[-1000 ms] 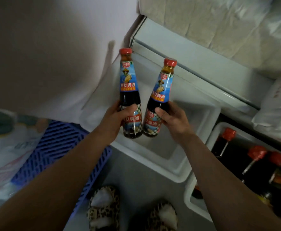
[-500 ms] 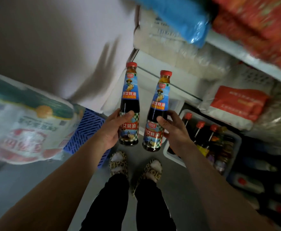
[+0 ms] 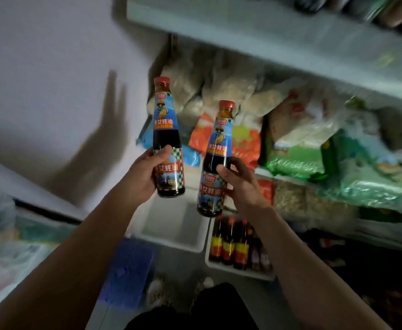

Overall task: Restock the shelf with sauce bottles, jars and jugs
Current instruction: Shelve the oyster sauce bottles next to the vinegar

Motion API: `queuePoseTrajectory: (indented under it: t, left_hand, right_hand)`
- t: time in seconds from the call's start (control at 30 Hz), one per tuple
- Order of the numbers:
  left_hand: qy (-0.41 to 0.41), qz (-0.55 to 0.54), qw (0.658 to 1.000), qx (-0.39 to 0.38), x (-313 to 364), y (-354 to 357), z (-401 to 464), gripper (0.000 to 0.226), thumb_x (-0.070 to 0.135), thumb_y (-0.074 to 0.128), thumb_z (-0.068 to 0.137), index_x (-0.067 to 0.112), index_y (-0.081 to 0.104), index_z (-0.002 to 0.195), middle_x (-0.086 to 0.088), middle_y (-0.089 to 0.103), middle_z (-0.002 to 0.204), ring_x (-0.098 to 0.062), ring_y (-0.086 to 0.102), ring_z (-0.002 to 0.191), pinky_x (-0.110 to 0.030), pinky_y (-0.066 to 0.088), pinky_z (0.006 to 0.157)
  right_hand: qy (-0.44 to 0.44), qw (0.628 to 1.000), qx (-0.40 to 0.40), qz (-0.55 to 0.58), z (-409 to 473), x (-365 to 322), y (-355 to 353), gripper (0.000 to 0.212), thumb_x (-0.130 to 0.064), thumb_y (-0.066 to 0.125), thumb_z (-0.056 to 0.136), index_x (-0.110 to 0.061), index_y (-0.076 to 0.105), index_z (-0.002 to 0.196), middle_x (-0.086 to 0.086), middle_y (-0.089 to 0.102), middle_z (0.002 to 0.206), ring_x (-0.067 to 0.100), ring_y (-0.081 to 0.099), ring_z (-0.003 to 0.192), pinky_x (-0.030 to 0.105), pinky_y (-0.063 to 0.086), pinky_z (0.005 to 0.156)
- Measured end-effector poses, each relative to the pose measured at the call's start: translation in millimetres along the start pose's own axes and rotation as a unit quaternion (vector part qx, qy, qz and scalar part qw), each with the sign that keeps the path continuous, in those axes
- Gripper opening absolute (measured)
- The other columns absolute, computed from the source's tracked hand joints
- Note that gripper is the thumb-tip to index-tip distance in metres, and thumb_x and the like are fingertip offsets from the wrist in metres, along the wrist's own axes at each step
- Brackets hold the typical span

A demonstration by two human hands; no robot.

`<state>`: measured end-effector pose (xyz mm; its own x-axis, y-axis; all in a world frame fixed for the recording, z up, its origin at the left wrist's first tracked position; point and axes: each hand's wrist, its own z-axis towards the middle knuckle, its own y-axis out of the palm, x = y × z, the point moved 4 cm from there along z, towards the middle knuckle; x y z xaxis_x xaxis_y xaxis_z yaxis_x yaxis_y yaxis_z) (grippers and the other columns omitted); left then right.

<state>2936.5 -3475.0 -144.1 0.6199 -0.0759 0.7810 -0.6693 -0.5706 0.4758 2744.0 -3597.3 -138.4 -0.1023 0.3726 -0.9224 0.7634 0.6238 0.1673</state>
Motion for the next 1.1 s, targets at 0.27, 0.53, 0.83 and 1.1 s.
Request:
queuePoseTrajectory:
  t: [0.27, 0.53, 0.83, 1.1]
  left_hand:
    - [0.132, 0.0, 0.987, -0.087, 119, 126, 18, 0.085, 0.041, 0.097, 0.045, 0.013, 0.066, 0.119, -0.016, 0.068, 0.108, -0.032, 0.067, 0.091, -0.042, 0.058, 0.078]
    - [0.191, 0.035, 0.975, -0.107, 167, 247, 41, 0.074, 0.034, 0.085, 0.069, 0.003, 0.058, 0.13, -0.014, 0.07, 0.104, -0.028, 0.07, 0.09, -0.038, 0.058, 0.074]
    - [0.243, 0.113, 0.962, -0.04, 181, 323, 96, 0.039, 0.013, 0.076, 0.078, 0.016, 0.063, 0.115, -0.007, 0.072, 0.107, -0.022, 0.071, 0.095, -0.039, 0.057, 0.08]
    - [0.252, 0.145, 0.956, -0.036, 188, 354, 171, 0.062, 0.003, 0.078, 0.078, 0.013, 0.046, 0.129, -0.001, 0.065, 0.111, -0.016, 0.066, 0.096, -0.032, 0.055, 0.075]
  right_hand:
    - [-0.17, 0.985, 0.024, 0.009, -5, -175, -42, 0.041, -0.024, 0.072, 0.081, -0.012, 0.06, 0.119, 0.002, 0.075, 0.1, 0.027, 0.069, 0.097, 0.045, 0.053, 0.086]
    - [-0.281, 0.956, 0.076, 0.013, 19, -318, -121, 0.036, -0.013, 0.072, 0.091, -0.01, 0.059, 0.124, -0.005, 0.076, 0.097, 0.011, 0.074, 0.087, 0.033, 0.059, 0.072]
    - [-0.303, 0.941, 0.15, 0.021, 81, -351, -199, 0.055, -0.01, 0.075, 0.089, -0.008, 0.05, 0.138, -0.006, 0.07, 0.106, 0.004, 0.071, 0.09, 0.028, 0.056, 0.078]
    - [-0.305, 0.938, 0.164, 0.035, 98, -346, -215, 0.047, -0.011, 0.072, 0.091, -0.011, 0.054, 0.135, -0.002, 0.07, 0.111, 0.012, 0.07, 0.1, 0.03, 0.057, 0.081]
